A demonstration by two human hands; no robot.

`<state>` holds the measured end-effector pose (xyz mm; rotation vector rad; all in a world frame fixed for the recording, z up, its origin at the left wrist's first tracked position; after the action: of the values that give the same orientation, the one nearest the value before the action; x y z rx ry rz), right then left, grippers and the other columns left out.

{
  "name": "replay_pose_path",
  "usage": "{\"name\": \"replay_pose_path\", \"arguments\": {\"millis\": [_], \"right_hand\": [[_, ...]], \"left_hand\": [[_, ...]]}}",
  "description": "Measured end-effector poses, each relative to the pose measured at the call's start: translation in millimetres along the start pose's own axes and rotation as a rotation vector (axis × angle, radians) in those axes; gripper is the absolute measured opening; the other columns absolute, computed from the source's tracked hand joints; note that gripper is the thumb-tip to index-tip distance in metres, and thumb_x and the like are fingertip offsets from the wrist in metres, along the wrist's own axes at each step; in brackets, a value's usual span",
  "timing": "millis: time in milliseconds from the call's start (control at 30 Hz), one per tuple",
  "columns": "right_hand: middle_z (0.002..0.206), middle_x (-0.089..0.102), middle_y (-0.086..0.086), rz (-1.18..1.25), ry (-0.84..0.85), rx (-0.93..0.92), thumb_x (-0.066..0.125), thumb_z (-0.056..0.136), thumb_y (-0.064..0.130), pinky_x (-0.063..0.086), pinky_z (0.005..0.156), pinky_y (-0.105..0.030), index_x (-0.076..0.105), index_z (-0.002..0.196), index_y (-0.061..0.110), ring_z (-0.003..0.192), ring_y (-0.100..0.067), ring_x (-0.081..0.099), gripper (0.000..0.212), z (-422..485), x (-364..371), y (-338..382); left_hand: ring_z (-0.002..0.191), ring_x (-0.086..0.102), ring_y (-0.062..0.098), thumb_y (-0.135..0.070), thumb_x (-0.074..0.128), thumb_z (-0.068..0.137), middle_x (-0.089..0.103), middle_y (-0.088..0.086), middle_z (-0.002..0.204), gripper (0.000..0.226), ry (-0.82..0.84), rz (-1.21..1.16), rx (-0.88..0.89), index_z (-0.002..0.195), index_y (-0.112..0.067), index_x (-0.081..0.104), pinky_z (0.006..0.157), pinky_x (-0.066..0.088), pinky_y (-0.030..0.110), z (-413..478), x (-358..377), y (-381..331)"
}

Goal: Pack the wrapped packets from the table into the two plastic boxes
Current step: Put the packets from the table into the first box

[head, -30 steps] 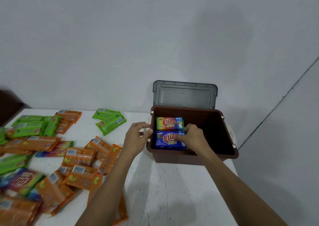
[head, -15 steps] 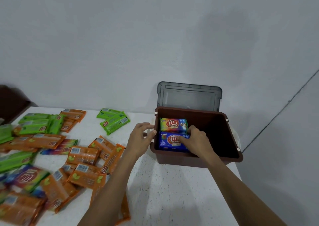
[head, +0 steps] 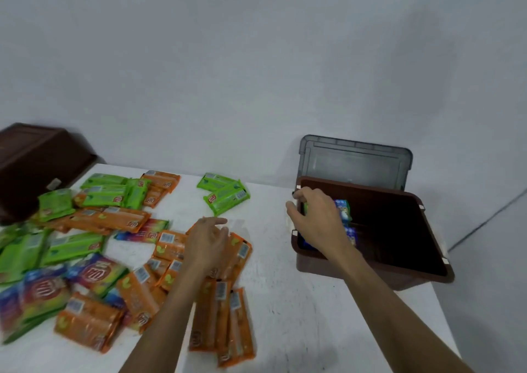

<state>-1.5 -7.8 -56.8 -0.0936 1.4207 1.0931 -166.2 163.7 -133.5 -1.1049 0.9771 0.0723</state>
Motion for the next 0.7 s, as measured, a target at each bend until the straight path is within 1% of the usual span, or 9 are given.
{"name": "replay_pose_path", "arguments": {"millis": [100, 167, 233, 300, 333, 433, 533, 633, 700], "right_hand": [[0.106, 0.063, -0.005, 0.030, 0.038, -0.041, 0.058, 0.093, 0.036, 0.042, 0.082, -0.033, 0.064, 0.113, 0.015, 0.101, -0.022, 0.056, 0.029, 9.5, 21.1, 19.3], [0.109, 0.062, -0.006, 0.043, 0.090, -0.067, 0.058, 0.094, 0.035, 0.043, 0.084, -0.032, 0.064, 0.115, 0.014, 0.102, -0.023, 0.058, 0.030, 18.1, 35.2, 33.4], [0.113, 0.061, -0.006, 0.053, 0.188, -0.065, 0.057, 0.094, 0.036, 0.044, 0.083, -0.032, 0.062, 0.118, 0.015, 0.102, -0.023, 0.059, 0.032, 29.9, 50.7, 46.6], [0.116, 0.060, -0.007, 0.038, 0.291, -0.063, 0.056, 0.096, 0.038, 0.042, 0.079, -0.030, 0.059, 0.121, 0.016, 0.102, -0.023, 0.059, 0.034, 43.9, 68.4, 58.4], [0.117, 0.060, -0.008, 0.020, 0.335, -0.064, 0.055, 0.096, 0.038, 0.041, 0.078, -0.029, 0.058, 0.123, 0.016, 0.101, -0.023, 0.059, 0.035, 51.1, 77.6, 63.8], [0.125, 0.058, -0.012, -0.020, 0.451, -0.054, 0.053, 0.097, 0.040, 0.043, 0.085, -0.033, 0.052, 0.132, 0.016, 0.109, -0.027, 0.057, 0.042, 71.8, 107.6, 77.2], [0.143, 0.041, -0.018, -0.026, 0.561, 0.012, 0.050, 0.098, 0.045, 0.040, 0.101, -0.036, 0.040, 0.146, 0.026, 0.127, -0.032, 0.047, 0.052, 88.5, 136.4, 87.1], [0.160, 0.011, -0.019, -0.091, 0.700, 0.027, 0.036, 0.100, 0.053, 0.022, 0.117, -0.042, 0.021, 0.153, 0.042, 0.144, -0.036, 0.027, 0.056, 102.1, 166.5, 91.6], [0.164, 0.005, -0.015, -0.173, 0.753, 0.034, 0.028, 0.100, 0.059, 0.012, 0.119, -0.047, 0.017, 0.153, 0.046, 0.147, -0.038, 0.018, 0.055, 109.1, 182.1, 91.5]], "left_hand": [[0.107, 0.059, 0.028, -0.025, 0.060, 0.089, 0.062, 0.009, 0.120, 0.025, -0.026, 0.158, -0.011, 0.112, -0.020, 0.069, 0.091, 0.045, 0.038, 3.8, -18.8, 34.2], [0.114, 0.056, 0.029, -0.035, 0.057, 0.088, 0.061, 0.010, 0.125, 0.031, -0.026, 0.234, -0.032, 0.114, -0.022, 0.068, 0.095, 0.044, 0.044, 7.0, -31.3, 54.8], [0.124, 0.049, 0.030, -0.043, 0.051, 0.087, 0.056, 0.010, 0.134, 0.040, 0.026, 0.291, -0.051, 0.120, -0.024, 0.065, 0.101, 0.040, 0.048, 11.4, -41.9, 72.4], [0.131, 0.044, 0.028, -0.046, 0.046, 0.086, 0.052, 0.011, 0.139, 0.048, 0.108, 0.286, -0.037, 0.125, -0.023, 0.062, 0.105, 0.036, 0.045, 15.1, -48.4, 86.2], [0.133, 0.041, 0.026, -0.046, 0.048, 0.089, 0.049, 0.010, 0.141, 0.047, 0.154, 0.270, -0.035, 0.127, -0.023, 0.060, 0.107, 0.035, 0.042, 15.6, -50.5, 90.9], [0.134, 0.037, 0.021, -0.039, 0.053, 0.095, 0.040, 0.003, 0.147, 0.039, 0.207, 0.233, -0.011, 0.132, -0.025, 0.054, 0.104, 0.037, 0.036, 13.9, -50.7, 101.3], [0.133, 0.039, 0.017, -0.041, 0.050, 0.096, 0.036, -0.002, 0.148, 0.039, 0.189, 0.207, -0.005, 0.133, -0.028, 0.051, 0.096, 0.043, 0.034, 11.9, -49.8, 104.6], [0.132, 0.040, 0.015, -0.043, 0.050, 0.096, 0.037, -0.005, 0.148, 0.039, 0.158, 0.197, 0.006, 0.133, -0.030, 0.051, 0.095, 0.044, 0.032, 12.7, -49.1, 105.7], [0.133, 0.039, 0.013, -0.043, 0.049, 0.096, 0.037, -0.006, 0.148, 0.040, 0.149, 0.190, 0.012, 0.134, -0.031, 0.051, 0.095, 0.044, 0.031, 12.7, -49.5, 106.2]]}}
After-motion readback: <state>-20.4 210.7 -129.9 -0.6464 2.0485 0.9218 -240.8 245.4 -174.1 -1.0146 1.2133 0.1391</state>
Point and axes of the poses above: each hand's wrist, its own z-axis towards the middle knuckle, its own x-axis out of the palm, y = z × x, the point moved 1 cm from there along z, towards the middle knuckle
